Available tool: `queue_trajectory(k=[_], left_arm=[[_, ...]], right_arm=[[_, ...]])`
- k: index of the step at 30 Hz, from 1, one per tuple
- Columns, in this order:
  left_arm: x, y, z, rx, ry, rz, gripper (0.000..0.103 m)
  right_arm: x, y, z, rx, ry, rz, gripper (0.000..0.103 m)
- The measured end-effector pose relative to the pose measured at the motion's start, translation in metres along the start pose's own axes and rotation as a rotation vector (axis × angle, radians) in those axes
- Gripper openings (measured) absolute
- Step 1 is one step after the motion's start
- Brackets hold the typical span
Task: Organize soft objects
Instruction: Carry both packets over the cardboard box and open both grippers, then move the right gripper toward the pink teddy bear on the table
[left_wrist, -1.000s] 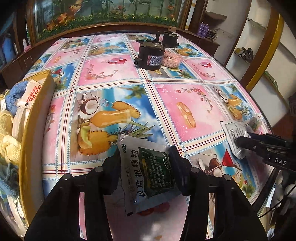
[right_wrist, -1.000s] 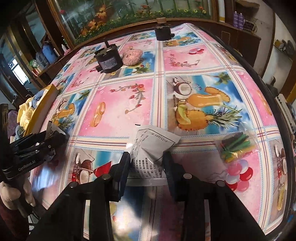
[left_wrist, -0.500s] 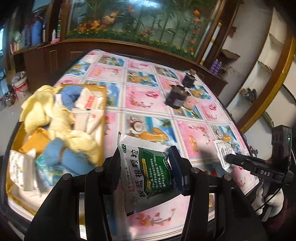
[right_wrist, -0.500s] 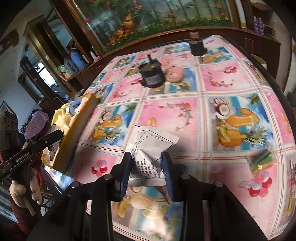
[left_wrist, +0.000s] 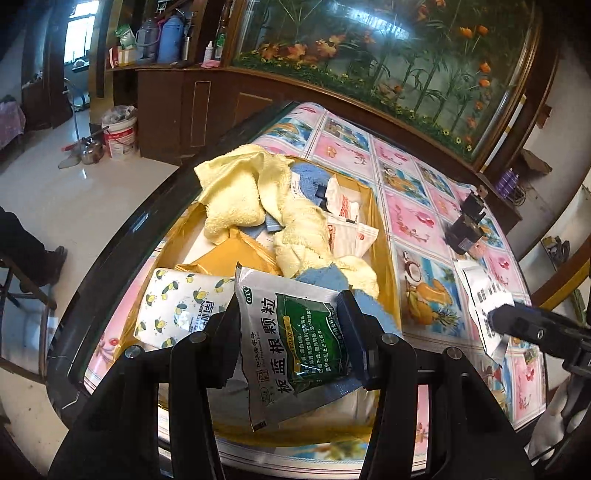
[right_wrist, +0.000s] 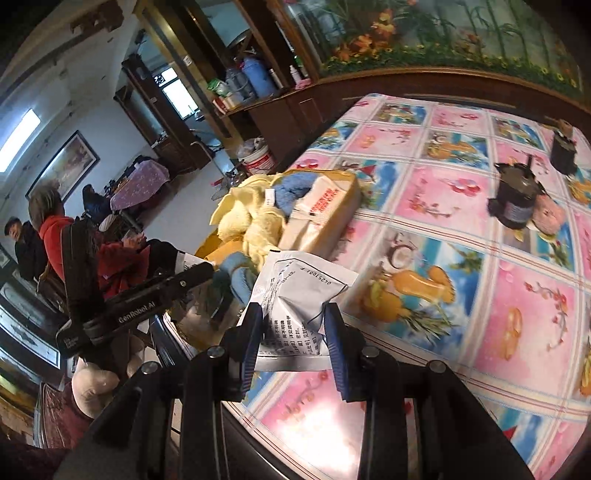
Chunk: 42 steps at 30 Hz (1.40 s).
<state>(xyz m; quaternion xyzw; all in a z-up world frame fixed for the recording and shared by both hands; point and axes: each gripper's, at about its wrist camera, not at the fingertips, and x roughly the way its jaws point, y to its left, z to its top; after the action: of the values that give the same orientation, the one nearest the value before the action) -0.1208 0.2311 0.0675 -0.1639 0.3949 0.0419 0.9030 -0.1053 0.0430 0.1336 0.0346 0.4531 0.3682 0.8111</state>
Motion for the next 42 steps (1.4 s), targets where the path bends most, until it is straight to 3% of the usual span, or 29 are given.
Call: queue_trajectory(k=[6, 14, 17, 24, 32, 42], left_arm=[[0.006, -0.013, -0.007, 0.083, -0.005, 0.054, 0.05], [-0.013, -0.007, -0.001, 0.052, -0.084, 0.059, 0.053], [-0.017, -0.004, 0.002, 0.037, -0.107, 0.093, 0.064], [-0.022, -0.006, 0.005, 0.039, -0.132, 0.151, 0.064], [-0.027, -0.014, 0.005, 0.046, -0.14, 0.185, 0.064], [-0.04, -0.034, 0.001, 0.092, -0.177, 0.245, 0.064]], right_arm=[[0.046, 0.022, 0.033, -0.051, 0.032, -0.042, 0.034], [0.106, 0.019, 0.058, -0.044, 0.108, -0.106, 0.036], [0.121, 0.017, 0.058, -0.025, 0.141, -0.106, 0.037], [0.097, 0.023, 0.065, -0.026, 0.078, -0.069, 0.048], [0.057, 0.028, 0.066, -0.023, -0.015, -0.034, 0.052], [0.031, 0.013, 0.041, 0.01, -0.052, -0.039, 0.052]])
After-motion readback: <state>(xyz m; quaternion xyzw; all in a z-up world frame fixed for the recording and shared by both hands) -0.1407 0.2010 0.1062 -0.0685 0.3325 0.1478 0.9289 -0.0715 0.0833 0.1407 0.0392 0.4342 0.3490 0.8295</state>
